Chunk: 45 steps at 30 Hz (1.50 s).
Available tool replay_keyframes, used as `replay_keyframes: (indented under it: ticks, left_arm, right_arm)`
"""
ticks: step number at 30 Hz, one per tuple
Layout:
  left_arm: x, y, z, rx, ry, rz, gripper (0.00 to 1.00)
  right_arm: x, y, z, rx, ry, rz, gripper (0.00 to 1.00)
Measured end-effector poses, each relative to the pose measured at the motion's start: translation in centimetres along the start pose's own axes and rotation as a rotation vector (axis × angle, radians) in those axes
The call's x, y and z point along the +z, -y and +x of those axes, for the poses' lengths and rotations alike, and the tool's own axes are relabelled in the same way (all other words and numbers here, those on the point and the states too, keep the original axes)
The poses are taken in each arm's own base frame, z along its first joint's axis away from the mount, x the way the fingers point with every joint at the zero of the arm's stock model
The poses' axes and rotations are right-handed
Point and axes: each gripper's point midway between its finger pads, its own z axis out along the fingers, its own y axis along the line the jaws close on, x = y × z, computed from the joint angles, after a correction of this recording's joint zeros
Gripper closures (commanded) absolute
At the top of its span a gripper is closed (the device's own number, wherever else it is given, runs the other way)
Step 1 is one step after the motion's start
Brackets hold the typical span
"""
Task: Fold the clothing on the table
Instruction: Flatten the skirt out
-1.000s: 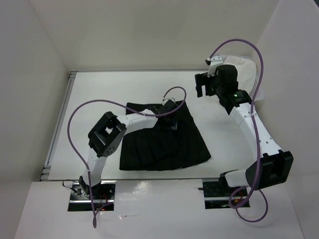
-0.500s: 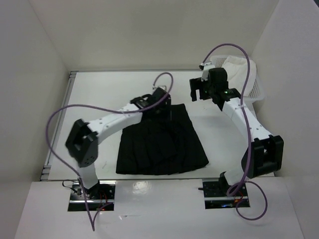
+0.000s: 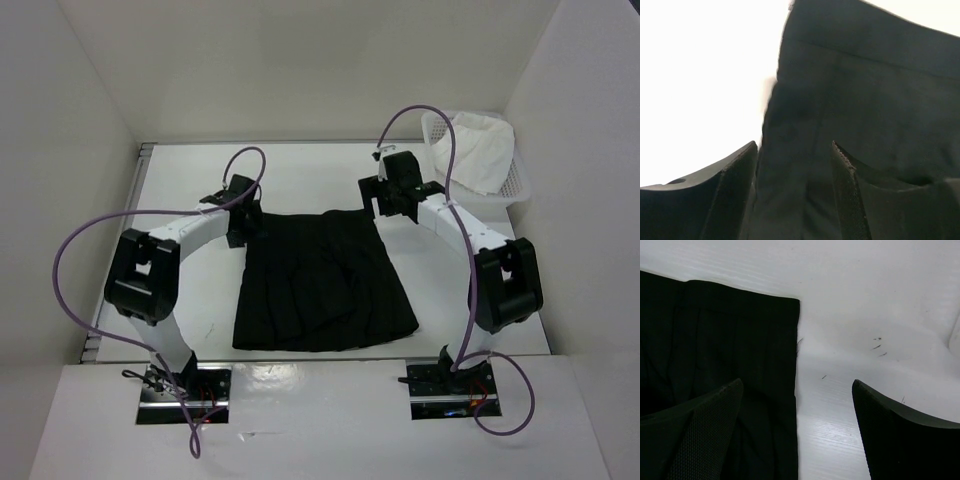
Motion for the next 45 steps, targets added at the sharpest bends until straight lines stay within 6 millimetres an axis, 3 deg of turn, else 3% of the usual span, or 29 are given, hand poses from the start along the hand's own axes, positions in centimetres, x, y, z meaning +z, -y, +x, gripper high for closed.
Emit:
replay_keyframes:
  ticks: [5, 12, 15, 22, 31, 40, 45]
  left_arm:
    - [2.8, -0.8, -0.4, -0.004, -0.039, -0.004, 0.36]
    - [2.7, 0.6, -6.9, 0.019, 0.094, 0.055, 0.38]
    - [3.5, 1.0, -8.4, 0.046, 0.122, 0.063, 0.39]
    - [6.2, -0.5, -6.4, 0.095, 0.049, 0.009, 0.39]
    - [6.4, -0.6, -6.1, 0.124, 0.044, 0.015, 0.46]
    - [6.4, -0.2, -6.2, 0.145, 0.046, 0.038, 0.5]
    - [6.4, -0.1, -6.3, 0.145, 0.049, 0.043, 0.5]
  right_arm:
    - [0.5, 0.3, 0.3, -0.001, -0.007, 0.026, 0.07]
    - [1.5, 0.3, 0.8, -0.008, -0.023, 0.029, 0.07]
    - [2.2, 0.2, 1.5, -0.013, -0.046, 0.027, 0.07]
    - [2.5, 0.1, 1.7, -0.014, -0.053, 0.022, 0.07]
    - [2.8, 0.1, 1.9, -0.014, -0.059, 0.022, 0.07]
    - [5.9, -0.1, 5.3, -0.029, -0.164, 0.023, 0.12]
    - [6.7, -0.5, 4.8, -0.027, -0.165, 0.006, 0.13]
